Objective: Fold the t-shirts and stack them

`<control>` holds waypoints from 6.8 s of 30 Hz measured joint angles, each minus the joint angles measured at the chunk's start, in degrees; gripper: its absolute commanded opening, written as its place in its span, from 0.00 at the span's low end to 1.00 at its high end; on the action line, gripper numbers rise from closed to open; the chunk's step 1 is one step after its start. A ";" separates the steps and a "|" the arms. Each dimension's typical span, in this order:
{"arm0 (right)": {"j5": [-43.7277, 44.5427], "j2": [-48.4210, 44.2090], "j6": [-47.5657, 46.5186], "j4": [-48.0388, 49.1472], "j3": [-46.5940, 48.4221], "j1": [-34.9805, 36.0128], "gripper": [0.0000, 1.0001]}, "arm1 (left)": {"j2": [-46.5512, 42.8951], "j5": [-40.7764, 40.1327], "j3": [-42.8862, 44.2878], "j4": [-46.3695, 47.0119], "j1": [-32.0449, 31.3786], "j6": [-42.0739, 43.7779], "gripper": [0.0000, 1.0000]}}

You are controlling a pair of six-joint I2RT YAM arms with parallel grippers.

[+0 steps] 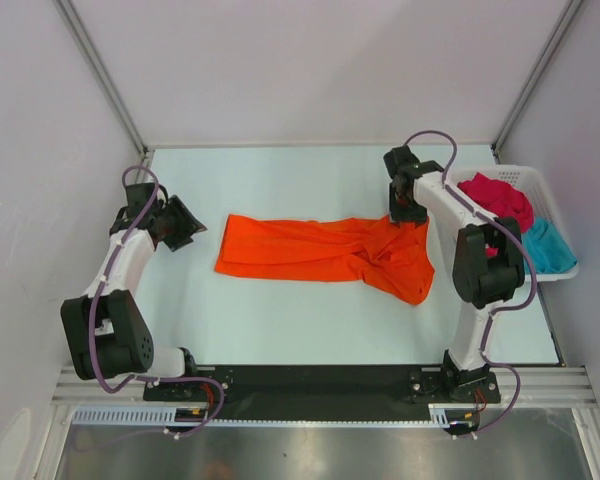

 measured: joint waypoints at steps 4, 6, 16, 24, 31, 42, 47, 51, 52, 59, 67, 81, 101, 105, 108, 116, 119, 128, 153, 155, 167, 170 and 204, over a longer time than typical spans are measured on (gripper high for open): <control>-0.31 -2.10 0.87 1.18 -5.51 2.32 0.48 | -0.07 0.02 -0.20 0.02 0.09 0.02 0.55; -0.61 -2.10 1.20 2.01 -8.00 2.45 0.48 | -0.07 0.00 -0.44 0.02 0.22 0.02 0.55; -1.38 -0.15 1.73 5.16 -12.61 2.40 0.25 | -0.15 0.02 -0.55 0.00 0.50 0.07 0.55; -1.20 -1.57 2.80 7.37 -16.98 4.42 0.00 | -0.17 0.13 -0.68 0.04 0.66 0.44 0.55; -1.03 -6.78 4.79 5.81 -21.88 8.39 0.00 | -0.20 0.44 -1.36 0.11 0.68 0.46 0.55; 1.14 -12.96 7.43 1.44 -23.43 11.41 0.04 | -0.81 0.63 -1.42 0.15 0.76 0.46 0.55; 2.62 -13.05 8.26 -0.33 -24.72 11.41 0.05 | -0.92 1.03 -1.44 0.15 0.87 0.46 0.55; 3.56 -13.40 8.83 -1.27 -25.59 11.41 0.21 | -1.07 1.31 -1.44 0.20 0.92 0.46 0.55; 3.63 -13.60 8.90 -1.44 -25.81 11.41 0.26 | -1.07 1.38 -1.44 0.20 0.94 0.46 0.55; 3.67 -14.12 9.66 -2.86 -26.25 11.65 0.36 | -1.07 1.51 -1.44 0.20 0.96 0.46 0.55; 3.67 -16.26 9.81 -4.76 -25.51 12.28 0.38 | -0.42 1.66 -1.40 0.24 0.98 0.44 0.58; 3.65 -17.03 9.11 -5.44 -19.41 12.31 0.38 | 11.72 1.44 3.78 0.52 -3.85 -1.20 0.59; 3.63 -20.00 7.08 -6.73 -19.43 9.68 0.38 | 20.39 1.25 5.55 5.07 -7.43 -3.76 0.54; 3.65 -20.57 7.02 -7.08 -19.43 9.46 0.38 | 21.66 1.38 5.55 6.05 -7.93 -4.46 0.05; 3.65 -21.11 6.99 -7.30 -19.43 9.16 0.38 | 22.25 1.62 5.51 6.49 -8.20 -5.14 0.00; 3.61 -21.57 6.73 -7.50 -19.43 8.50 0.38 | 21.97 0.70 5.51 5.95 -8.31 -5.20 0.00; 3.58 -21.57 6.64 -7.48 -19.43 8.44 0.38 | 21.42 -0.09 5.79 4.55 -8.22 -5.18 0.00; 3.02 -21.57 5.68 -6.54 -19.43 7.39 0.38 | 19.69 -1.14 6.51 2.64 -6.01 -5.11 0.00; 1.42 -21.46 5.16 -4.04 -19.74 6.82 0.38 | 16.46 -2.05 10.12 -1.66 -3.93 -4.22 0.02; 1.29 -21.46 5.03 -3.85 -19.74 6.78 0.38 | 16.22 -2.12 10.12 -2.23 -3.67 -4.07 0.07; 0.11 -20.63 4.20 -2.69 -19.76 6.71 0.38 | 15.65 -2.05 10.23 -3.26 -2.93 -3.21 0.20; -0.02 -20.63 4.17 -2.58 -19.78 6.54 0.38 | 15.65 -2.05 10.23 -3.26 -2.89 -2.82 0.33; -0.94 -20.63 4.17 -1.75 -21.59 6.21 0.38 | 16.61 -3.15 2.32 0.33 -2.78 -2.45 0.00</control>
